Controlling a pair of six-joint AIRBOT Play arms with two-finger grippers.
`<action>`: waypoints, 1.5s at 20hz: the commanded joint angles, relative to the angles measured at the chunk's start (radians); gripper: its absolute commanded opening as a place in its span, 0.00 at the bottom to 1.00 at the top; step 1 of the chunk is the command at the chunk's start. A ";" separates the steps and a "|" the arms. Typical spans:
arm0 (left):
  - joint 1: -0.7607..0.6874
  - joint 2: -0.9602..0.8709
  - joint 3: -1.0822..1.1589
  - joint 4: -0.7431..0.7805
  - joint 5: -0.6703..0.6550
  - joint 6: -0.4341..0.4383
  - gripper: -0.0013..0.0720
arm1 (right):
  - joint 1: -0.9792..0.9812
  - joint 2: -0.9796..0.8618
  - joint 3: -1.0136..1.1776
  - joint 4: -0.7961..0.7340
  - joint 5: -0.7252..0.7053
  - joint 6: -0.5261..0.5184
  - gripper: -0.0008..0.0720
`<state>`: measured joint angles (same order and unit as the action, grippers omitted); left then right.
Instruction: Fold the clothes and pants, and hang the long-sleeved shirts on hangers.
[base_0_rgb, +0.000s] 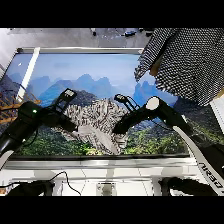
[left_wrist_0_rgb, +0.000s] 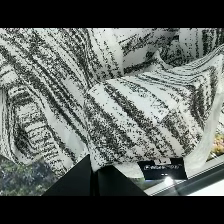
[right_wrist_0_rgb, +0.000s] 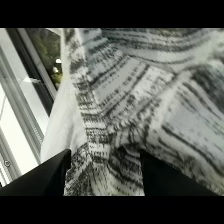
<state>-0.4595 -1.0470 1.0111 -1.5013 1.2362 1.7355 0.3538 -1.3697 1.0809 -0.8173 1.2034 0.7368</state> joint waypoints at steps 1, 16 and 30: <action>0.000 0.000 0.000 0.000 0.001 0.000 0.05 | -0.001 0.030 0.000 -0.034 0.038 0.147 0.72; 0.000 0.000 0.000 0.000 0.001 0.000 0.05 | 0.072 0.028 -0.184 0.140 -0.018 0.097 0.64; 0.000 0.184 0.116 0.148 -0.098 0.000 0.05 | 0.028 0.156 0.072 0.101 -0.272 0.101 0.07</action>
<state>-0.4595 -0.9543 1.0618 -1.4242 1.2015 1.7355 0.4526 -1.2762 1.0401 -0.7113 0.9455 0.8333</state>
